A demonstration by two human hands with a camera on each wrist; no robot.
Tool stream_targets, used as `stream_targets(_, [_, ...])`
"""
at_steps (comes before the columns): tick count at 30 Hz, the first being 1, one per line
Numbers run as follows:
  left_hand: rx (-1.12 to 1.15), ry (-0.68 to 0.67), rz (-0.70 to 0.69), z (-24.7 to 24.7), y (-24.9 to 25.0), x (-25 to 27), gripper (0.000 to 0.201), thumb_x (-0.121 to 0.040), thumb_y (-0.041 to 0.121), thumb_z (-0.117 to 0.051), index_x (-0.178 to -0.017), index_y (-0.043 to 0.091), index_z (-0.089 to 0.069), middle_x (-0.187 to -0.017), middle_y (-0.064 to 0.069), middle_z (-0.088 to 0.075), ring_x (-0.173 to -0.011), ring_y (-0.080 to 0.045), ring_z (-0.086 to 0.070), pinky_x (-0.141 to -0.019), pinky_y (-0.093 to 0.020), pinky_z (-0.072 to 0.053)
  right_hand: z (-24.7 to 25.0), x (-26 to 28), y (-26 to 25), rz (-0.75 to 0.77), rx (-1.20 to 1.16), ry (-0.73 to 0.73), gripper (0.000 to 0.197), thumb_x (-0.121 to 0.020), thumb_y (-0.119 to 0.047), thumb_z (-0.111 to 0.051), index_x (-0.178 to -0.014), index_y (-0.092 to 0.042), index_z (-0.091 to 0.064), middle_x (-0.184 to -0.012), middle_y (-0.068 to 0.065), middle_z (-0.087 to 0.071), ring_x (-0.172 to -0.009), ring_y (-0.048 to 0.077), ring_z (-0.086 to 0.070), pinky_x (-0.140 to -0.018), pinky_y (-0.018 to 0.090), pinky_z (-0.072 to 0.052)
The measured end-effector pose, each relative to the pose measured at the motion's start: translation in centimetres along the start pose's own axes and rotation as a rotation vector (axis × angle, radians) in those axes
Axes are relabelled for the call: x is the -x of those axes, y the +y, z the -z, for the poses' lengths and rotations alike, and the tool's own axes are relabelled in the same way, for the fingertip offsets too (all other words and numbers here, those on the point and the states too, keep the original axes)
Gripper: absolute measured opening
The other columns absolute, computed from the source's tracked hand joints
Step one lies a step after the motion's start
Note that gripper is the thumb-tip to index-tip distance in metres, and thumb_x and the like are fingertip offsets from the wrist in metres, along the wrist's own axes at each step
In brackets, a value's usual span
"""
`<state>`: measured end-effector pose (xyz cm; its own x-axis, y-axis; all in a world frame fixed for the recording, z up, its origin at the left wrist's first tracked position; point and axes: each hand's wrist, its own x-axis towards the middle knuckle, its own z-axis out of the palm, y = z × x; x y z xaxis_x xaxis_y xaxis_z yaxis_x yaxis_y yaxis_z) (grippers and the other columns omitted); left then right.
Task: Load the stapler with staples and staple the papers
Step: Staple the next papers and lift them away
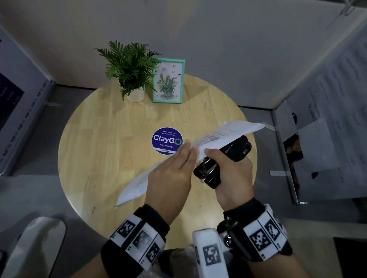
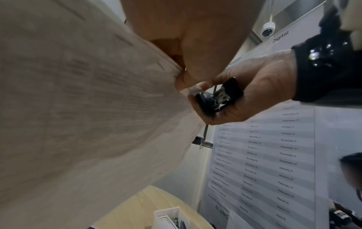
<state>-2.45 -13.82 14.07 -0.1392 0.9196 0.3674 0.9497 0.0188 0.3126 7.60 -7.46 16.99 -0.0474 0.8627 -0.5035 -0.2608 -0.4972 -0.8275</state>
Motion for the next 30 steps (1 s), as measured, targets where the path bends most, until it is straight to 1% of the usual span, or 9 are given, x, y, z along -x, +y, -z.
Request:
stream_targets(5, [0.094,-0.045,-0.006,-0.1,0.5,0.5,0.044,-0.081,-0.001,-0.041,-0.112,0.008,-0.070,-0.119,-0.010,-0.069,-0.105,-0.017,-0.069,-0.077,-0.023,-0.054,-0.3,0.2,0.3,-0.002,-0.004,0.047,0.029,-0.074,0.007,-0.069,-0.103,0.002,-0.065,-0.089,0.015,-0.068,-0.077,0.029,-0.065,-0.060,0.034,-0.053])
stream_targets(8, [0.092,-0.059,-0.014,-0.1,0.6,0.6,0.045,-0.079,-0.001,-0.042,-0.114,0.006,-0.069,-0.120,-0.011,-0.068,-0.107,-0.017,-0.068,-0.083,-0.024,-0.054,-0.4,0.0,0.3,-0.022,-0.026,0.084,0.032,-0.076,0.004,-0.069,-0.108,-0.002,-0.066,-0.103,0.018,-0.071,-0.087,0.031,-0.068,-0.073,0.043,-0.053])
stream_targets(11, [0.085,-0.031,-0.016,-0.3,0.5,0.5,0.044,-0.079,-0.001,-0.043,-0.114,0.007,-0.069,-0.120,-0.010,-0.068,-0.107,-0.017,-0.068,-0.085,-0.024,-0.052,-0.3,-0.4,0.4,-0.052,-0.038,0.105,0.031,-0.078,-0.004,-0.070,-0.109,-0.007,-0.066,-0.106,0.015,-0.072,-0.092,0.032,-0.070,-0.073,0.042,-0.056])
stream_targets(14, [0.062,-0.030,0.024,0.0,0.6,0.3,0.050,-0.076,-0.001,-0.046,-0.119,0.014,-0.067,-0.116,-0.005,-0.071,-0.094,-0.015,-0.072,-0.070,-0.022,-0.054,0.0,-0.9,0.0,-0.061,-0.031,0.111,0.023,-0.078,-0.005,-0.070,-0.102,-0.007,-0.068,-0.093,0.012,-0.072,-0.081,0.027,-0.069,-0.065,0.037,-0.058])
stream_targets(16, [0.064,-0.080,0.127,0.4,-0.3,0.5,0.062,-0.067,-0.002,-0.056,-0.125,0.019,-0.064,-0.093,0.001,-0.076,-0.060,-0.015,-0.069,-0.046,-0.019,-0.045,0.5,-1.5,-0.7,-0.057,-0.020,0.123,0.011,-0.078,-0.005,-0.071,-0.088,-0.010,-0.068,-0.078,0.006,-0.068,-0.068,0.023,-0.067,-0.056,0.032,-0.055])
stream_targets(18, [0.119,-0.158,0.236,0.9,-2.0,1.2,0.072,-0.063,0.001,-0.061,-0.131,0.025,-0.056,-0.072,0.001,-0.072,-0.045,-0.020,-0.059,-0.042,-0.020,-0.046,1.0,-2.2,-1.9,-0.038,-0.015,0.130,0.011,-0.078,-0.004,-0.070,-0.082,-0.013,-0.065,-0.071,0.003,-0.065,-0.060,0.019,-0.065,-0.053,0.030,-0.053])
stream_targets(21, [0.225,-0.270,0.357,1.6,-4.5,1.7,0.057,-0.074,0.009,-0.048,-0.124,0.032,-0.058,-0.076,-0.001,-0.074,-0.060,-0.028,-0.066,-0.054,-0.036,-0.054,1.2,-3.1,-3.5,0.009,0.048,0.062,0.011,-0.080,-0.006,-0.070,-0.083,-0.014,-0.065,-0.070,0.003,-0.067,-0.063,0.019,-0.066,-0.059,0.033,-0.054])
stream_targets(26, [0.311,-0.223,0.498,1.2,-8.9,2.8,0.022,-0.089,0.017,-0.040,-0.095,0.020,-0.061,-0.066,-0.002,-0.061,-0.059,-0.026,-0.058,-0.054,-0.031,-0.046,-0.5,-4.6,-4.6,0.014,0.232,-0.251,0.009,-0.086,-0.012,-0.067,-0.079,-0.008,-0.063,-0.072,0.011,-0.067,-0.068,0.025,-0.065,-0.071,0.039,-0.055])
stream_targets(30, [0.378,-0.165,0.828,0.4,-13.7,5.1,0.016,-0.094,0.005,-0.042,-0.084,0.010,-0.054,-0.075,-0.007,-0.056,-0.070,-0.028,-0.052,-0.064,-0.032,-0.037,-0.7,-8.2,-1.1,-0.043,0.463,-0.165,0.011,-0.081,-0.010,-0.070,-0.078,-0.009,-0.059,-0.069,0.010,-0.058,-0.064,0.028,-0.061,-0.068,0.042,-0.055])
